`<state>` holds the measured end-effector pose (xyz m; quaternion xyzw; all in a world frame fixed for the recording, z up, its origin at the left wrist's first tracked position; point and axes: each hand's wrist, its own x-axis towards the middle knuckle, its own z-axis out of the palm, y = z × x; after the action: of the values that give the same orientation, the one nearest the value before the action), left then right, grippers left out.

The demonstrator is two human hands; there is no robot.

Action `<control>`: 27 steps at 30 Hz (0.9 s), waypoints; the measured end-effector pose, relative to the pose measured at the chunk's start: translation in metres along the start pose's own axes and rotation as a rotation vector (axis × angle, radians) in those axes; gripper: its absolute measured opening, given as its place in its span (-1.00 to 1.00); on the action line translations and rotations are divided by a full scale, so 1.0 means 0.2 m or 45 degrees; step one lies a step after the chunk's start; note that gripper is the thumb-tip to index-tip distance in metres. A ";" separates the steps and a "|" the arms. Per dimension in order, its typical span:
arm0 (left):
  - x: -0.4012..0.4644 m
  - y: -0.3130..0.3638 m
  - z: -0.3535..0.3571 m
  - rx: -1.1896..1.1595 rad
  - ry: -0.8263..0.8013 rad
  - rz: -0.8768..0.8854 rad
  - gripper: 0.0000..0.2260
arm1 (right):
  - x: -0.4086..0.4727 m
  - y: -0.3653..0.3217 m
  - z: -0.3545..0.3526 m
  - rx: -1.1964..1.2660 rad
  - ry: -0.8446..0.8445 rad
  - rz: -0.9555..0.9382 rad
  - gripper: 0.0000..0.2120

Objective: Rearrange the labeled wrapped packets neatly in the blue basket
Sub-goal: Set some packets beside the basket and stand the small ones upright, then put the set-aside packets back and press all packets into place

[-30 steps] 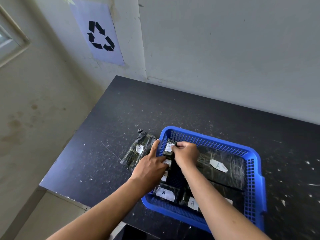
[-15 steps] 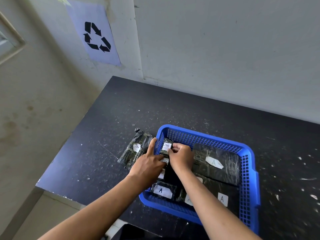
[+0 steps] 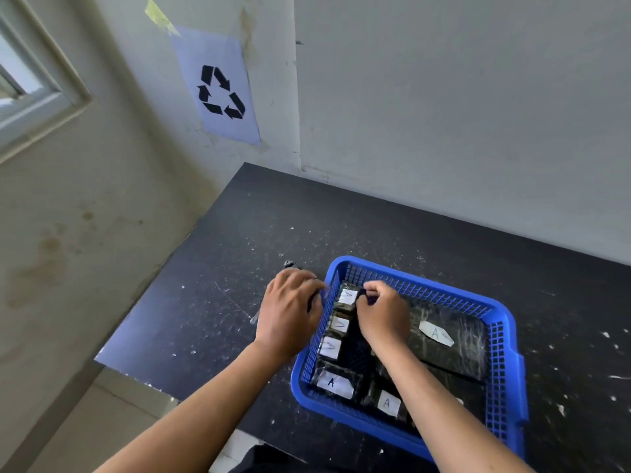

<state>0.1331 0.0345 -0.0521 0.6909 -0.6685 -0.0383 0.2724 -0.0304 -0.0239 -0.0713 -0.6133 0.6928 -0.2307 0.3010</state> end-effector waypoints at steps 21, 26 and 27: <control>0.13 0.04 -0.12 -0.161 0.016 -0.452 -0.13 | 0.03 -0.29 -0.11 0.598 -0.211 -0.189 -0.73; 0.14 0.20 -0.06 -0.167 -0.155 -0.246 -0.10 | 0.11 -0.21 -0.26 0.520 -0.042 -0.078 -0.83; 0.13 0.20 -0.04 -0.137 -0.177 -0.161 -0.14 | 0.13 -0.16 -0.30 0.508 0.049 -0.031 -0.81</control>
<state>0.1027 0.0148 -0.0205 0.7119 -0.6378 -0.1389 0.2591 -0.0512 -0.0570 -0.0104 -0.5454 0.6315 -0.3786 0.4005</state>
